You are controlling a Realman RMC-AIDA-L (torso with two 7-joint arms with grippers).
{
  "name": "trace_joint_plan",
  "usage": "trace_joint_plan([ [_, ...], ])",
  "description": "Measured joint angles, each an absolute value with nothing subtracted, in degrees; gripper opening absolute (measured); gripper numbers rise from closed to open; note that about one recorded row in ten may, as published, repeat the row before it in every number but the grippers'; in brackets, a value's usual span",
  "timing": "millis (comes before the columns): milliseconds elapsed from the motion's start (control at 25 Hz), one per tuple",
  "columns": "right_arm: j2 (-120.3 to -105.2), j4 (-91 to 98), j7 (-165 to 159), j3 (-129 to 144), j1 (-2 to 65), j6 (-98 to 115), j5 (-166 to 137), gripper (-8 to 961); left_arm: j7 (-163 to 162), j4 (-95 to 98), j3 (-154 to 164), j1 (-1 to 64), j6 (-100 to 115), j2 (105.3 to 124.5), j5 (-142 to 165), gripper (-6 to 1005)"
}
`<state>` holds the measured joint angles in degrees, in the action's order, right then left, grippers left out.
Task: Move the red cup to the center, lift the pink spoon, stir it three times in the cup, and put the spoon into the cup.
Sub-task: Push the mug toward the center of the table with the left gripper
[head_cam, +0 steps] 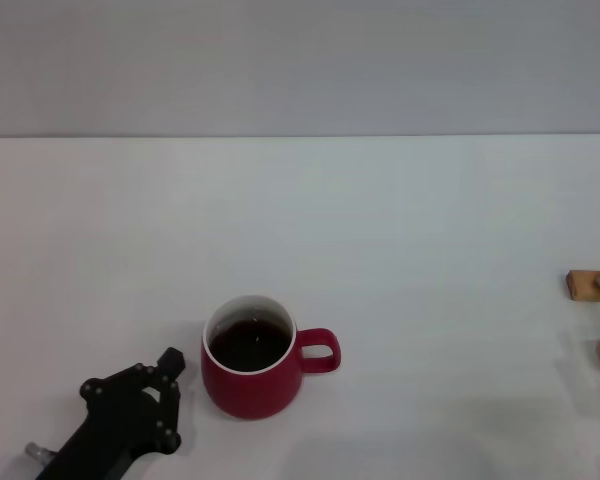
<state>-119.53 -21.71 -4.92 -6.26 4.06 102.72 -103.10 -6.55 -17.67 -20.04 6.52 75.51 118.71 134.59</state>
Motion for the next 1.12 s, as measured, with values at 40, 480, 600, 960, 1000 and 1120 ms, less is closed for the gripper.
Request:
trace_joint_plan([
  [40,-119.53,-21.7,-4.9,-6.2,4.1,102.7,-103.1,714,-6.6,-17.8,-19.8,6.6,75.5,118.71,134.6,-2],
  [480,-119.44,-21.4,-4.9,-6.1,3.8,102.9,-103.0,714,-6.6,-19.3,-18.1,8.2,75.2,118.77,134.7,-2],
  [600,-119.44,-21.4,-4.9,-6.1,3.9,103.0,-102.9,714,-6.6,-19.4,-17.5,8.7,75.1,118.82,134.7,-2],
  [960,-119.36,-21.2,-4.9,-6.2,3.8,103.1,-102.7,715,-6.6,-20.1,-15.7,10.8,74.6,118.83,134.7,-2],
  [1000,-119.36,-21.2,-4.9,-6.2,3.8,103.1,-102.7,715,-6.6,-20.1,-15.7,10.8,74.6,118.83,134.7,-2],
  [1120,-119.35,-21.2,-4.9,-6.2,3.7,103.1,-102.7,716,-6.6,-20.1,-15.1,11.2,74.6,118.83,134.7,-2],
])
